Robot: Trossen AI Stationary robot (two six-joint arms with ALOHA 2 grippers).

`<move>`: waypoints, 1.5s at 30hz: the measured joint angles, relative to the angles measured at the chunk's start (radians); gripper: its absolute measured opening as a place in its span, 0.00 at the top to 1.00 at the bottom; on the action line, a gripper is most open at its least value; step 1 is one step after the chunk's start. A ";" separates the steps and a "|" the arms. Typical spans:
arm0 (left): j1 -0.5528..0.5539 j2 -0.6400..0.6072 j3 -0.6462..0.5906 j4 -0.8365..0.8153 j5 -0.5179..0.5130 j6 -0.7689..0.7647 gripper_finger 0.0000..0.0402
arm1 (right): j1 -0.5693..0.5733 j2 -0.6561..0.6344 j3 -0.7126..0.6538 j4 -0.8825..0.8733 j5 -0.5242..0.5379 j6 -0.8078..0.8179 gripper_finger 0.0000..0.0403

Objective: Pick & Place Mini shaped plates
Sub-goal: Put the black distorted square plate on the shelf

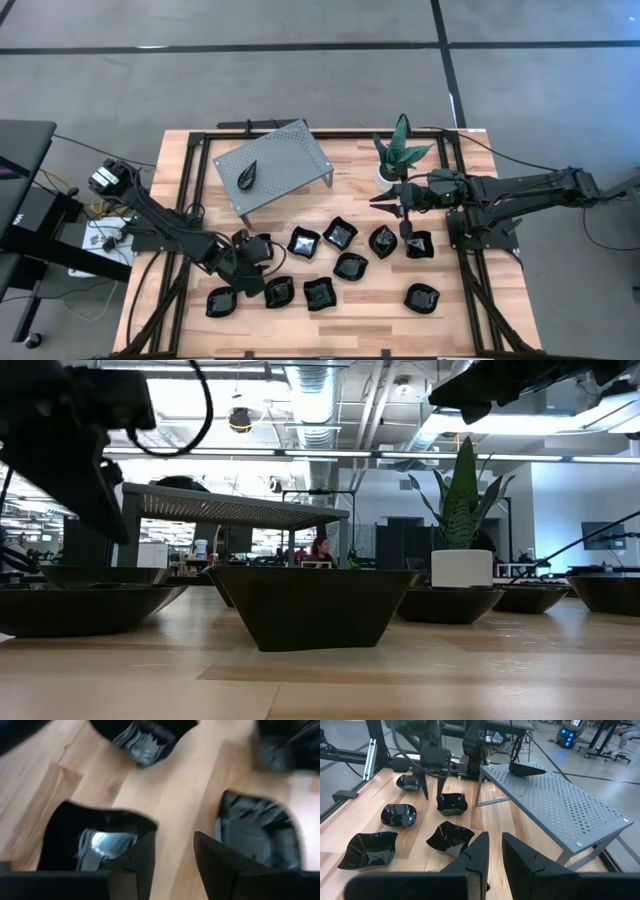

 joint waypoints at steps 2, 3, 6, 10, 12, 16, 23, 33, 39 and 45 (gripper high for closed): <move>0.000 0.000 -0.018 0.001 -0.001 -0.005 0.66 | 0.000 0.000 0.000 0.000 0.000 0.000 0.88; 0.000 0.000 -0.027 0.006 -0.002 -0.016 0.66 | 0.000 0.000 0.000 0.000 0.000 0.000 0.88; -0.002 0.000 -0.048 0.012 0.005 -0.045 0.66 | 0.000 0.000 0.000 0.000 0.000 0.000 0.88; -0.005 0.000 -0.072 0.023 0.009 -0.048 0.66 | 0.000 0.000 0.000 0.000 0.000 0.000 0.88; -0.005 0.000 -0.079 0.025 0.016 -0.048 0.66 | 0.000 0.000 0.000 0.000 0.000 0.000 0.88; -0.005 0.000 -0.081 0.049 0.022 -0.044 0.66 | 0.000 0.000 0.000 0.000 0.000 0.000 0.88; -0.005 0.000 -0.081 0.051 0.021 0.014 0.66 | 0.000 0.000 0.000 0.000 0.000 0.000 0.88; -0.005 0.107 -0.081 0.058 0.027 0.009 0.77 | 0.001 0.000 0.000 0.001 0.000 0.000 0.88; -0.001 0.110 -0.037 0.079 -0.031 0.015 0.95 | 0.001 0.000 0.000 0.002 0.000 0.000 0.88; 0.042 0.095 0.147 0.084 -0.075 0.238 0.99 | 0.001 0.000 0.000 0.005 0.000 0.000 0.88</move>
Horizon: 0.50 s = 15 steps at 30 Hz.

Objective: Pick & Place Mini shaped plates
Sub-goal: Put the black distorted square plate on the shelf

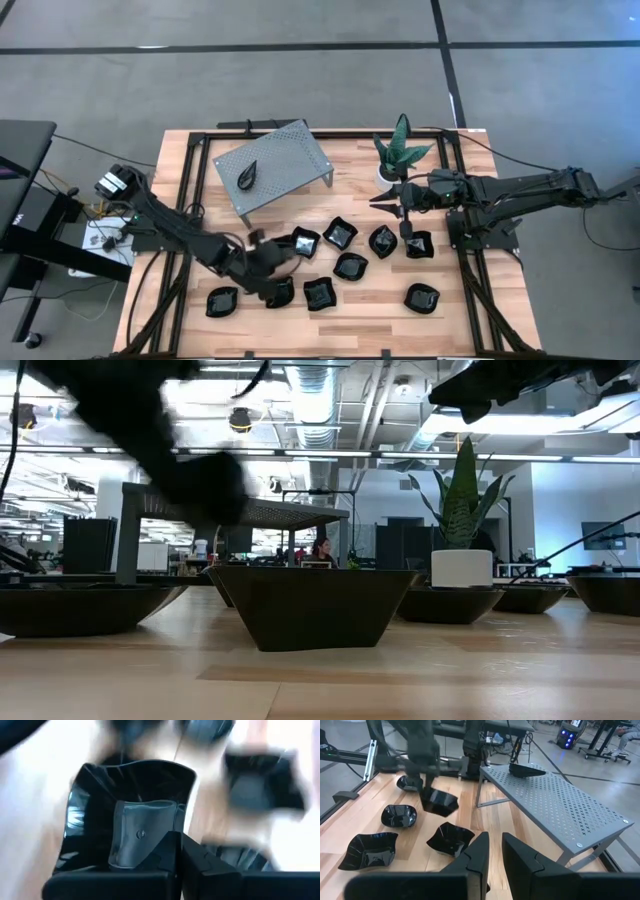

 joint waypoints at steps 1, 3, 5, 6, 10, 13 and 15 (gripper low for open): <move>0.014 0.000 0.039 0.001 -0.013 0.062 0.99 | 0.000 0.000 0.000 0.002 0.000 0.000 0.88; 0.048 0.000 0.109 0.001 -0.075 0.181 0.99 | 0.000 0.000 0.000 0.002 0.000 0.000 0.88; 0.092 -0.004 0.172 0.002 -0.157 0.299 0.99 | 0.000 0.000 0.000 0.002 0.000 0.000 0.88; 0.121 -0.007 0.198 0.002 -0.186 0.347 0.99 | 0.000 0.000 0.000 0.002 0.000 0.000 0.88; 0.290 -0.021 0.245 0.006 -0.200 0.386 0.99 | 0.000 0.000 0.000 0.003 0.000 0.000 0.88; 0.435 -0.021 0.238 -0.008 -0.143 0.352 0.99 | 0.000 0.000 0.000 0.003 0.000 0.000 0.88; 0.516 -0.018 0.225 -0.012 -0.090 0.345 0.99 | 0.000 0.000 0.000 0.002 0.000 0.000 0.88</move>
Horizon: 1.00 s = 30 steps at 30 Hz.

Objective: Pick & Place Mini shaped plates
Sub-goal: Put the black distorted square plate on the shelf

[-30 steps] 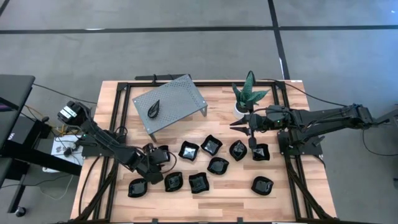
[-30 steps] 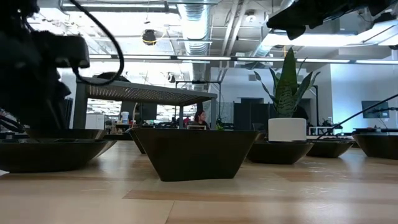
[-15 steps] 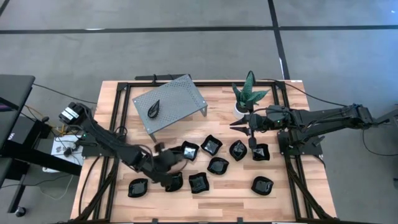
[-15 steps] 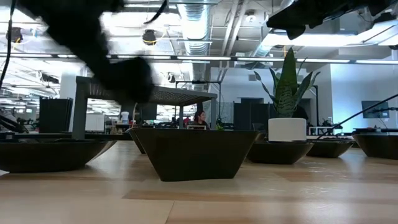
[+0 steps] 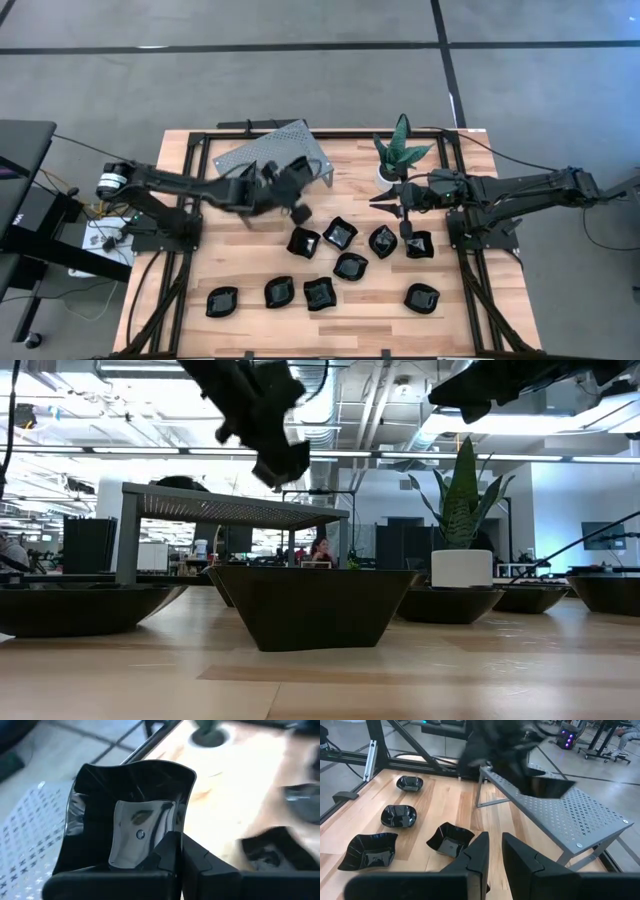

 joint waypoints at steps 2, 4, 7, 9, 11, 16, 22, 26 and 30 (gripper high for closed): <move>0.052 0.001 -0.009 -0.009 0.022 -0.015 0.99 | 0.000 0.000 0.000 -0.001 0.000 0.001 0.88; 0.079 -0.007 -0.010 -0.017 0.021 -0.025 0.99 | 0.000 0.000 0.000 -0.003 0.000 0.009 0.88; 0.084 -0.032 -0.008 -0.043 0.019 -0.026 0.99 | 0.000 0.000 0.000 -0.003 0.000 0.044 0.88; 0.079 -0.044 -0.008 -0.113 0.020 -0.029 0.99 | 0.000 0.000 0.000 -0.004 0.000 0.058 0.88; 0.073 -0.055 -0.009 -0.180 0.020 -0.063 0.99 | 0.000 0.000 0.000 -0.004 0.000 0.059 0.88; 0.074 -0.059 -0.009 -0.208 0.020 -0.110 0.99 | 0.000 0.000 0.000 0.000 0.000 0.060 0.88; 0.089 -0.058 -0.010 -0.281 0.019 -0.101 0.98 | 0.000 0.000 0.000 0.000 0.000 0.062 0.88; 0.092 -0.058 -0.010 -0.280 0.019 -0.057 0.98 | -0.001 0.000 0.000 0.000 0.000 0.054 0.88; 0.103 -0.058 -0.010 -0.294 0.020 -0.051 0.98 | -0.001 0.000 0.000 0.000 0.000 0.053 0.88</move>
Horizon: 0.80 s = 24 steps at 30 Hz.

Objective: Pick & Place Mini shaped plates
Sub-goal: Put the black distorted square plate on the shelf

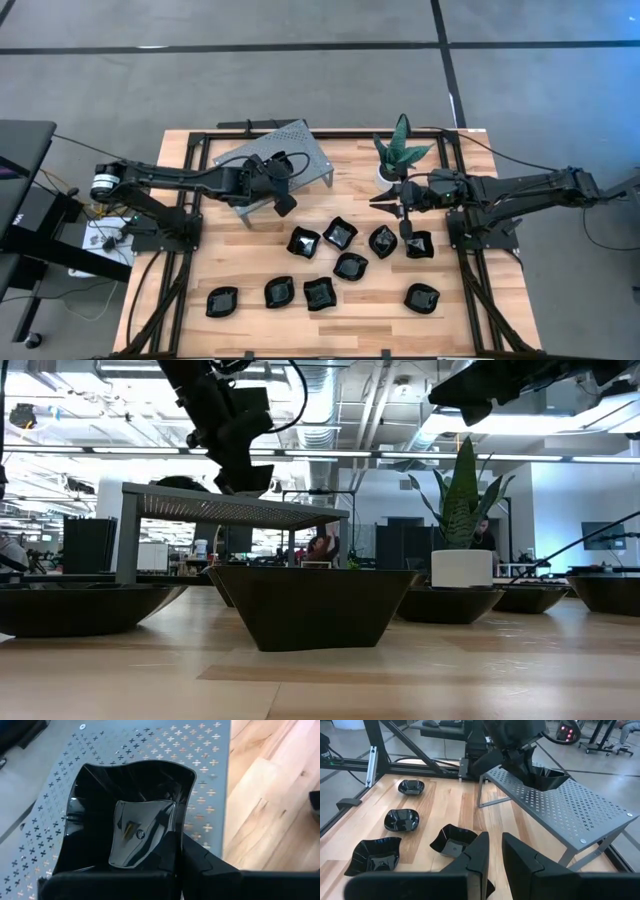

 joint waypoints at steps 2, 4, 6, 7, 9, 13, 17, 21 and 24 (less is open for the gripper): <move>0.010 0.000 0.000 -0.009 0.000 0.000 0.98 | 0.000 0.000 0.000 0.000 0.000 -0.002 0.88; 0.021 -0.001 -0.014 -0.009 -0.001 0.000 0.98 | 0.000 0.000 0.000 0.000 0.000 -0.002 0.88; 0.028 -0.003 -0.036 -0.016 0.000 0.000 0.98 | 0.000 0.000 0.000 0.000 0.000 -0.002 0.88; 0.031 -0.003 -0.044 -0.014 0.000 -0.001 0.98 | 0.000 0.000 0.000 0.000 0.000 -0.002 0.88; 0.033 -0.004 -0.050 -0.008 -0.004 -0.002 0.98 | 0.000 0.000 0.000 0.000 0.000 -0.002 0.88; 0.032 -0.005 -0.051 -0.008 -0.005 -0.002 0.98 | 0.000 0.000 0.000 0.001 0.000 -0.002 0.88; 0.032 -0.005 -0.051 -0.008 -0.001 0.008 0.94 | 0.000 0.000 0.000 0.001 0.000 -0.002 0.88; 0.028 -0.010 -0.052 -0.008 0.002 0.024 0.87 | 0.000 0.000 0.000 0.001 0.000 -0.002 0.88; 0.023 -0.025 -0.052 -0.007 0.002 0.024 0.81 | 0.000 0.000 0.000 0.001 0.000 -0.002 0.88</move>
